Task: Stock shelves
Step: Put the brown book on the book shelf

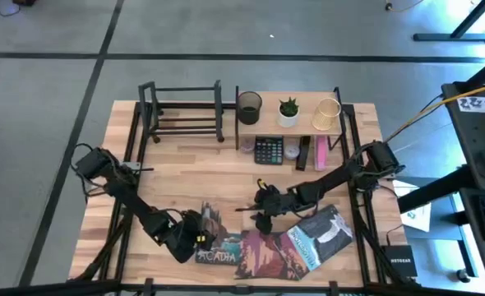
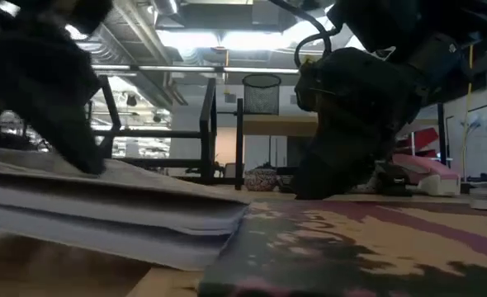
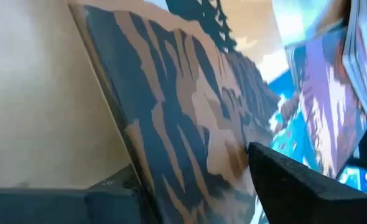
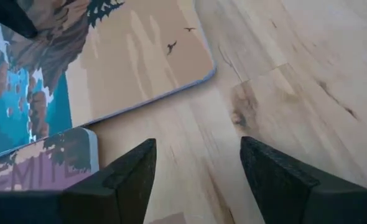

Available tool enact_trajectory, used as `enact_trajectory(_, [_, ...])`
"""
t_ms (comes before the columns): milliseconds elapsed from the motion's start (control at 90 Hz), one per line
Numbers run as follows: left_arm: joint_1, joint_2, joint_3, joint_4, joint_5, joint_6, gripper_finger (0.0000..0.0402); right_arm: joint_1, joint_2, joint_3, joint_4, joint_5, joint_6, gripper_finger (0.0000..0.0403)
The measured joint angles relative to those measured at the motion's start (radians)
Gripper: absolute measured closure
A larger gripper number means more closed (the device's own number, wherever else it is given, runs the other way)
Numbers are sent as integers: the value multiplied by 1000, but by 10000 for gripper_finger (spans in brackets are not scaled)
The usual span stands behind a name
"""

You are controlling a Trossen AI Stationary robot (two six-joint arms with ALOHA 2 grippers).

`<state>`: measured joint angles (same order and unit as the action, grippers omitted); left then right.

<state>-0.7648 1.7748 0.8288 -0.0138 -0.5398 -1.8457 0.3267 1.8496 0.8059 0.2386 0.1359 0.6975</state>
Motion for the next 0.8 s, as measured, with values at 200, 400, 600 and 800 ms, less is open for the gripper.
enact_trajectory(200, [-27, -2, 0, -11, -7, -46, 217, 0, 0, 0, 0, 3, 0, 185])
enact_trajectory(400, [-56, -19, 0, -52, -17, -102, 257, 0, 0, 0, -1, 9, -20, 185])
enact_trajectory(600, [-88, -34, 2, -92, -113, -163, 305, 1, 1, 0, -1, 12, -24, 185])
enact_trajectory(800, [-98, -39, 2, -110, -196, -195, 386, 1, 1, 0, -1, 12, -28, 185])
